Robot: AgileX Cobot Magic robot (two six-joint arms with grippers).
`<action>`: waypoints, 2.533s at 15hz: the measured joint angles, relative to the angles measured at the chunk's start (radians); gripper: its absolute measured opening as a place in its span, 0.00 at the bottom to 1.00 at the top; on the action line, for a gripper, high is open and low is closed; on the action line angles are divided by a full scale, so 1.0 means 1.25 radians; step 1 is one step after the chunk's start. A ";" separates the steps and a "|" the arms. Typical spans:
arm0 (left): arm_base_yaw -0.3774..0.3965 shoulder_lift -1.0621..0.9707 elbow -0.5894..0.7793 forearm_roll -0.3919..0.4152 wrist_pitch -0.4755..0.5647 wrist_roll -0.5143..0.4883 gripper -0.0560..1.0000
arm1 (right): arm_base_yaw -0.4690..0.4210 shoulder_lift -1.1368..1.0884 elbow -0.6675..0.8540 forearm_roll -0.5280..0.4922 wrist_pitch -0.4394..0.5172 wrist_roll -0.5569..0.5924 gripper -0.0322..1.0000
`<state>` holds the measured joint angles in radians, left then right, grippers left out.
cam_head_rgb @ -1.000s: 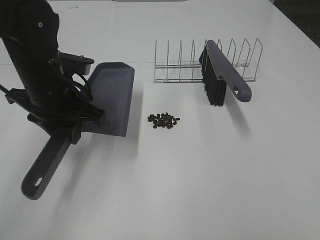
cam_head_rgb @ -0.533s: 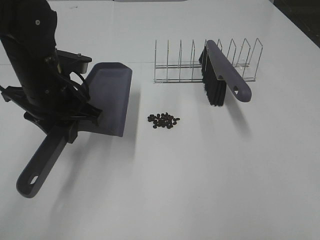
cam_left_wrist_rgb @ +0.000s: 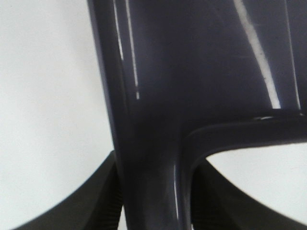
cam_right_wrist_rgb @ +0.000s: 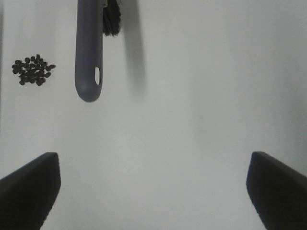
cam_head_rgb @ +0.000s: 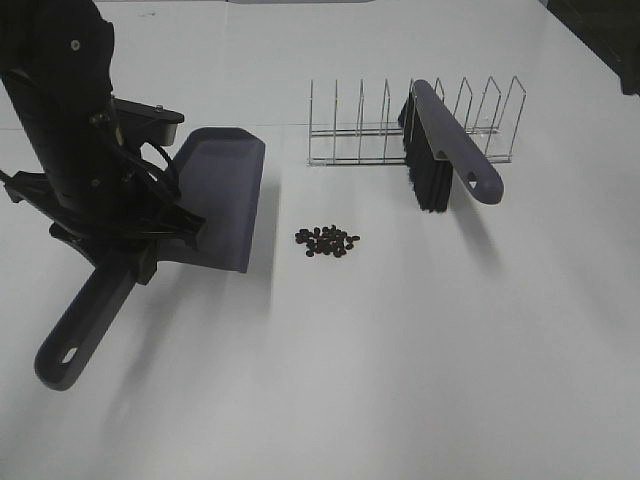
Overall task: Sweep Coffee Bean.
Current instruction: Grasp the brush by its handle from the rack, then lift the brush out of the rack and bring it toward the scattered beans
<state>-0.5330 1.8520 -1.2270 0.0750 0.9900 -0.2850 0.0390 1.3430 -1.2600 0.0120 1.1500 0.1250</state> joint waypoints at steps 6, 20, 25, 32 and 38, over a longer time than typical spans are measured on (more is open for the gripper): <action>0.000 0.000 0.000 -0.002 0.011 -0.002 0.37 | 0.038 0.537 -0.491 0.082 0.054 -0.070 0.90; 0.000 0.000 0.000 0.008 0.018 -0.035 0.37 | 0.103 0.925 -0.747 0.082 0.055 -0.069 0.77; 0.000 0.000 0.000 0.034 0.018 -0.035 0.37 | 0.103 0.929 -0.752 0.080 0.056 -0.082 0.37; 0.000 0.000 0.000 0.047 0.014 -0.065 0.37 | 0.102 0.916 -0.749 0.086 0.062 -0.072 0.29; -0.030 -0.010 0.018 0.050 0.014 -0.098 0.37 | 0.126 0.688 -0.550 0.049 0.064 -0.074 0.29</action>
<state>-0.5710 1.8400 -1.2050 0.1370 1.0070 -0.4070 0.1970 2.2030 -1.9480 0.0730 1.2300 0.0330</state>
